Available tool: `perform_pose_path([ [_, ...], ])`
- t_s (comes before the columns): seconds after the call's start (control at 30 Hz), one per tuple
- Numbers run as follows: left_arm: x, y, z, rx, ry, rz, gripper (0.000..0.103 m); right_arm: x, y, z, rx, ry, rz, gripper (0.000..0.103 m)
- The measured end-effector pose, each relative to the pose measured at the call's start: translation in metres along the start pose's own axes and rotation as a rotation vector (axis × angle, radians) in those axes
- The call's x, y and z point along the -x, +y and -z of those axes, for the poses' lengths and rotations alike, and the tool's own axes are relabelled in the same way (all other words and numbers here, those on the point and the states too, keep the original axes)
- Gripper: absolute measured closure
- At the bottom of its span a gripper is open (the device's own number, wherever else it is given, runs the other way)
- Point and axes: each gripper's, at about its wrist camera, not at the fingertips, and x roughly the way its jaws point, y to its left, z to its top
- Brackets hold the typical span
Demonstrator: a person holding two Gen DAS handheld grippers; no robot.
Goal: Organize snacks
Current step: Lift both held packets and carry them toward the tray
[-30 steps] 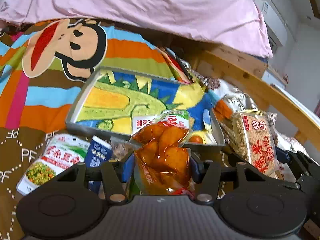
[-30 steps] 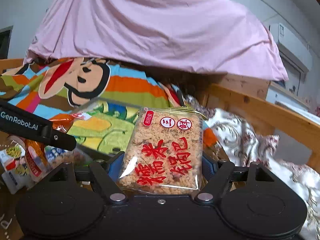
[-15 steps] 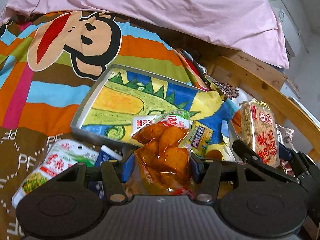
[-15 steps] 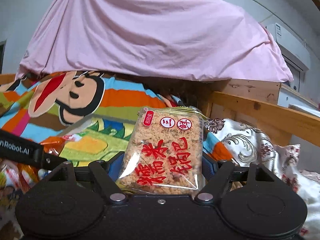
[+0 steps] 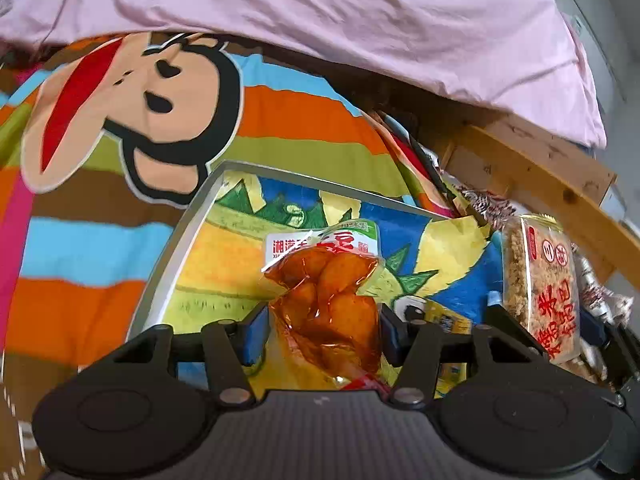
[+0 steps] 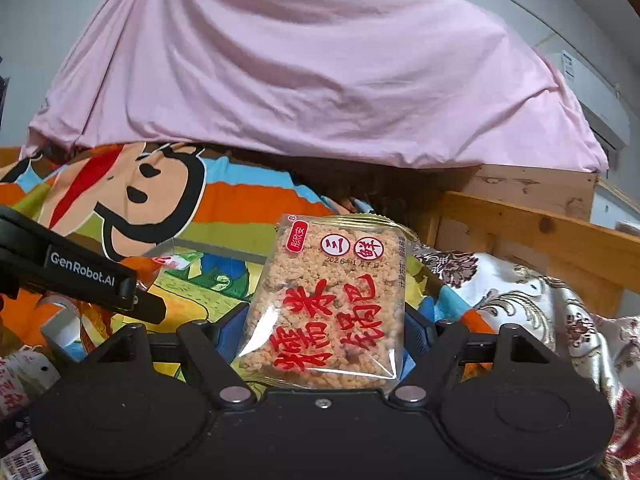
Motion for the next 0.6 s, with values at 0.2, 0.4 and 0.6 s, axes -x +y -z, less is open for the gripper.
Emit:
perform_pose_path([
  [0.2,-0.019,0.010,0.001,-0.020,-0.008,0.010,0.044,-0.025,0.008,0.004,0.001,0.068,-0.011,0.025],
  [0.4,-0.037,0.024,0.004,-0.001,-0.003,-0.004,0.044,-0.043,0.025,0.013,0.045,0.146,-0.051,0.025],
  [0.6,-0.054,0.031,0.007,-0.012,0.045,-0.027,0.044,-0.057,0.042,0.019,0.106,0.203,-0.059,0.025],
])
